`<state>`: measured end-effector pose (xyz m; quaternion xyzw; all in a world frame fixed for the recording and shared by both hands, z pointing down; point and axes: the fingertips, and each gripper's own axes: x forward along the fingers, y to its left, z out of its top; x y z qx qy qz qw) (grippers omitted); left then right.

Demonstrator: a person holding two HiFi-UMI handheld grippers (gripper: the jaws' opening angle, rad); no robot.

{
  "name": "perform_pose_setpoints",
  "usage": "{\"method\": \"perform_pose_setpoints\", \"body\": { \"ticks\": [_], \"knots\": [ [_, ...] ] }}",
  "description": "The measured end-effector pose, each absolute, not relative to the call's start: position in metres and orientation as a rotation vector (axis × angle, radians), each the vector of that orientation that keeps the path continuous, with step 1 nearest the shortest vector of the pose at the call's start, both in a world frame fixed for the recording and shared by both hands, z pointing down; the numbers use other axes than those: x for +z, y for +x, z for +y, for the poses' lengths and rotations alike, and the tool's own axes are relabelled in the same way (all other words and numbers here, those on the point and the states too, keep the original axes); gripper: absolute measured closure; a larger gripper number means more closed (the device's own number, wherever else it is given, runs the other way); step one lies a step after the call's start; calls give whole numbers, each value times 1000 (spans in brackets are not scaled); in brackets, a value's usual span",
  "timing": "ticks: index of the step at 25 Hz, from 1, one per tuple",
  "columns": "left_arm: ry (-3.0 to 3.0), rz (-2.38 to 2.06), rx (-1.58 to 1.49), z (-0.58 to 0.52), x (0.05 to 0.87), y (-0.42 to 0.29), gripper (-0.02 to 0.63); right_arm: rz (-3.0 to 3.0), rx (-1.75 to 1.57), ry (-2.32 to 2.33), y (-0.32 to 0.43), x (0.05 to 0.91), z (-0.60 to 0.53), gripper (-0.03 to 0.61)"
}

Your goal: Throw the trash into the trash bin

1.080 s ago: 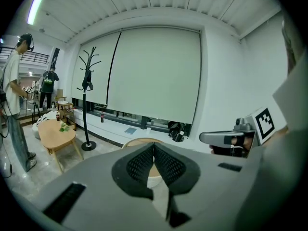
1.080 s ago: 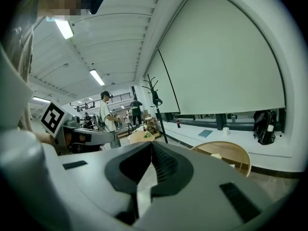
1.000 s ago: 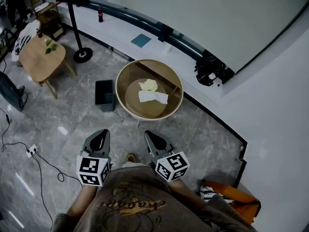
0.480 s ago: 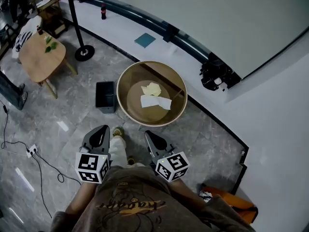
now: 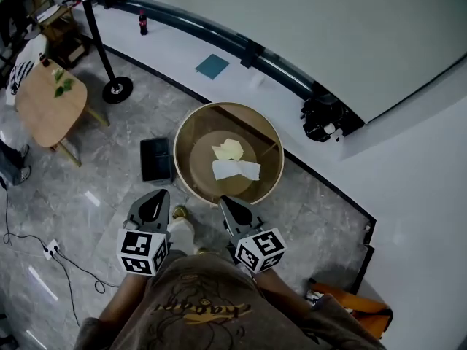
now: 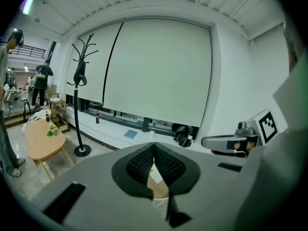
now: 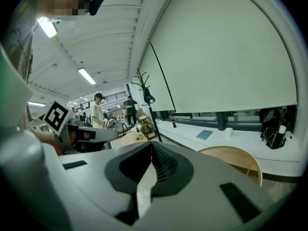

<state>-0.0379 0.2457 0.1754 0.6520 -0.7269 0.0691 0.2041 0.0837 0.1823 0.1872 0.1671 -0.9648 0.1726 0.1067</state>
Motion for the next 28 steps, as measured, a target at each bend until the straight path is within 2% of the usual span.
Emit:
{"method": "perform_pose_setpoints", "body": {
  "ticks": [9,28],
  "knots": [
    [1926,-1941,215,179,160,-94,594,-2844,514,648,31,168,121,559],
    [1990,-1841,258,123,165,-106,594,-2807,548,755,18,171,74,558]
  ]
}}
